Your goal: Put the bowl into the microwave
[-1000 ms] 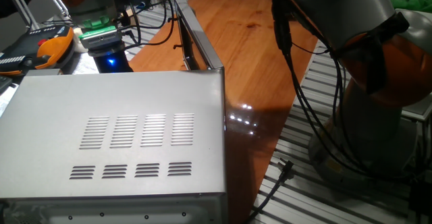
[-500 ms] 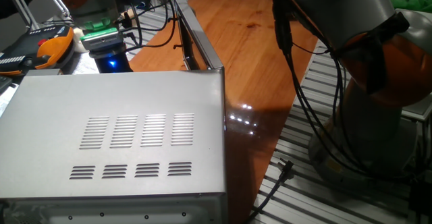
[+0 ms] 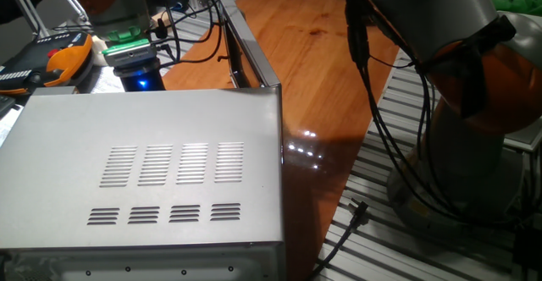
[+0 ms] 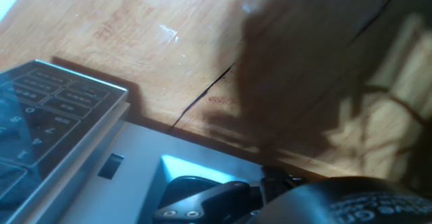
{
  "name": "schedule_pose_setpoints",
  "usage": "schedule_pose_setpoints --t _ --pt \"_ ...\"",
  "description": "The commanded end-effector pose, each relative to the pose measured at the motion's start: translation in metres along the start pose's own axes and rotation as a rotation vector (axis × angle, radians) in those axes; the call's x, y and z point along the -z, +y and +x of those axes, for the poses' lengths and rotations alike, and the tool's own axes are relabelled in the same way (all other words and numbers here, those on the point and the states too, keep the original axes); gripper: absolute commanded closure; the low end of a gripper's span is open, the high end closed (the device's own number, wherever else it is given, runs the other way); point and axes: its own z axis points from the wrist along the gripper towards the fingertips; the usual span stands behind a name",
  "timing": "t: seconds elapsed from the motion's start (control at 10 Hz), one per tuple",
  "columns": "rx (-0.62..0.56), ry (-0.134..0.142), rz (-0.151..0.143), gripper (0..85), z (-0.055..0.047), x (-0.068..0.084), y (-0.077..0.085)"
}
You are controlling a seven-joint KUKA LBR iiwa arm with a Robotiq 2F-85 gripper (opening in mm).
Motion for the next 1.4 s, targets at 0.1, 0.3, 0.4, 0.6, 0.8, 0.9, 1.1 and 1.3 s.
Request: schedule_pose_setpoints --t 0.1,0.3,0.4,0.6,0.8,0.9,1.1,1.3 --pt "0.000 0.004 0.004 85.0 0.001 0.000 -0.001" --pt "0.000 0.008 0.007 85.0 0.002 0.000 -0.001" --pt "-0.001 0.011 0.008 85.0 0.004 0.000 -0.002" --pt "-0.003 0.017 0.006 85.0 0.006 -0.002 -0.001" --pt "-0.003 0.018 0.007 85.0 0.008 -0.003 -0.001" --pt "-0.004 0.019 0.008 85.0 0.009 -0.004 -0.001" --pt "-0.007 0.023 0.011 85.0 0.013 -0.005 -0.001" --pt "-0.009 0.026 0.010 85.0 0.017 -0.006 -0.002"
